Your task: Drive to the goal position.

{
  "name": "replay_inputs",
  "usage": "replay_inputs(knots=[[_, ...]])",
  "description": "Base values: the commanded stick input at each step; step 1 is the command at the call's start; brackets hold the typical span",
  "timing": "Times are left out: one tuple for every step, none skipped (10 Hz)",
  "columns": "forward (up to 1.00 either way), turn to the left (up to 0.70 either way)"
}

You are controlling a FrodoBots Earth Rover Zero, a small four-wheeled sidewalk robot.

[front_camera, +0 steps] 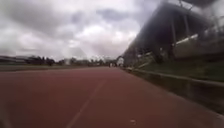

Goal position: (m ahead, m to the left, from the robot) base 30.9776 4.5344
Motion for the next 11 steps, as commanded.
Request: replay_inputs(knots=[[0.7, 0.01], [0.7, 0.01], [0.7, 0.01], [0.7, 0.01], [0.7, 0.01], [0.7, 0.01], [0.7, 0.01], [0.7, 0.01], [0.7, 0.01], [0.7, 0.01], [0.7, 0.01]])
